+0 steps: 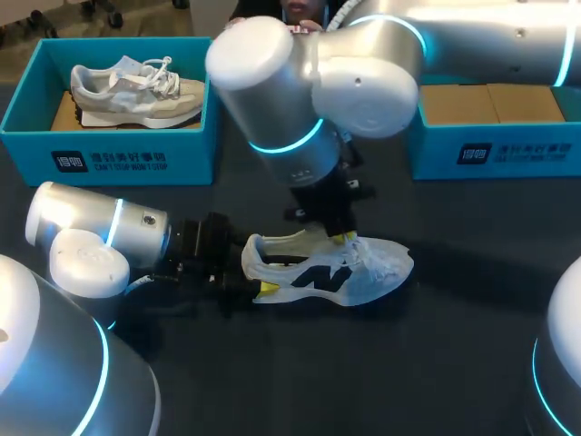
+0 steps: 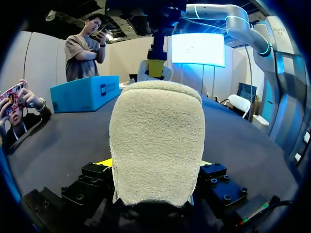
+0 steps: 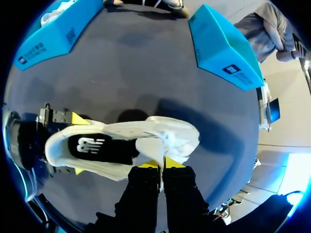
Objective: Take the shoe out of the shoebox, open the shoe tongue, remove and reinsert the insole, then place the shoe into the shoebox
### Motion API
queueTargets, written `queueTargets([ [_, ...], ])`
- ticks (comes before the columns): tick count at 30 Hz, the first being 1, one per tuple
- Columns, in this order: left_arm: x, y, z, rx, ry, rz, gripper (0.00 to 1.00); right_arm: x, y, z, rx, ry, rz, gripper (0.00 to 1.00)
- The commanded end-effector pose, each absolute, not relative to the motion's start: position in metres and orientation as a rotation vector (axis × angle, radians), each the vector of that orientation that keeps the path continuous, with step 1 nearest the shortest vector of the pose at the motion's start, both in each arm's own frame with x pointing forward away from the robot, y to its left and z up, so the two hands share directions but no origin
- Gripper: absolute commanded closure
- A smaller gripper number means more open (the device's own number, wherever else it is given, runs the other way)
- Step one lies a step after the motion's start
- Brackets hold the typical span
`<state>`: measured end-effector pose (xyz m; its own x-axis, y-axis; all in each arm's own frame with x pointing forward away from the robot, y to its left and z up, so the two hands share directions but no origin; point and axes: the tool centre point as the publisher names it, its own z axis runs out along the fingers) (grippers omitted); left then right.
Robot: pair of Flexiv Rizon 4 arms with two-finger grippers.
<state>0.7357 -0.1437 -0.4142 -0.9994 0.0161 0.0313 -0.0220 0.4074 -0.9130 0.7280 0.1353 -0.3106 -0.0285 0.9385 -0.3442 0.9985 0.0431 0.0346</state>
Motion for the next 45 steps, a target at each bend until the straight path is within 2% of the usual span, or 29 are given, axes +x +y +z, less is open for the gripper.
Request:
queueTargets([
  [1, 0.735, -0.145, -0.417, 0.006, -2.608, 1.688, 1.0, 0.728, 0.115, -0.309, 1.989, 2.099, -0.26, 1.0],
  [23, 0.735, -0.145, -0.417, 0.006, -2.608, 1.688, 1.0, 0.731, 0.047, -0.356, 1.957, 2.173, -0.261, 1.0],
  [24, 0.735, -0.145, -0.417, 0.006, -2.608, 1.688, 1.0, 0.731, 0.045, -0.359, 1.953, 2.182, -0.26, 0.93],
  [26, 0.735, -0.145, -0.417, 0.006, -2.608, 1.688, 1.0, 0.731, 0.043, -0.363, 1.951, 2.185, -0.257, 0.97],
  [28, 0.735, -0.145, -0.417, 0.006, -2.608, 1.688, 1.0, 0.731, 0.041, -0.368, 1.948, 2.191, -0.254, 0.96],
  [30, 0.735, -0.145, -0.417, 0.006, -2.608, 1.688, 1.0, 0.731, 0.04, -0.371, 1.946, 2.195, -0.254, 0.86],
  [32, 0.735, -0.145, -0.417, 0.006, -2.608, 1.688, 1.0, 0.731, 0.039, -0.374, 1.943, 2.2, -0.254, 0.7],
  [33, 0.735, -0.145, -0.417, 0.006, -2.608, 1.688, 1.0, 0.731, 0.038, -0.375, 1.941, 2.205, -0.261, 0.58],
  [34, 0.735, -0.145, -0.417, 0.006, -2.608, 1.688, 1.0, 0.731, 0.037, -0.376, 1.94, 2.205, -0.263, 0.54],
  [35, 0.735, -0.145, -0.417, 0.006, -2.608, 1.688, 1.0, 0.731, 0.037, -0.377, 1.941, 2.206, -0.265, 0.43],
  [36, 0.735, -0.145, -0.417, 0.006, -2.608, 1.688, 1.0, 0.73, 0.036, -0.377, 1.942, 2.206, -0.264, 0.2],
  [39, 0.735, -0.145, -0.417, 0.006, -2.608, 1.688, 1.0, 0.732, 0.035, -0.374, 1.94, 2.201, -0.263, 0.02],
  [45, 0.735, -0.145, -0.417, 0.006, -2.608, 1.688, 1.0, 0.736, 0.038, -0.36, 1.92, 2.184, -0.261, 0.0],
])
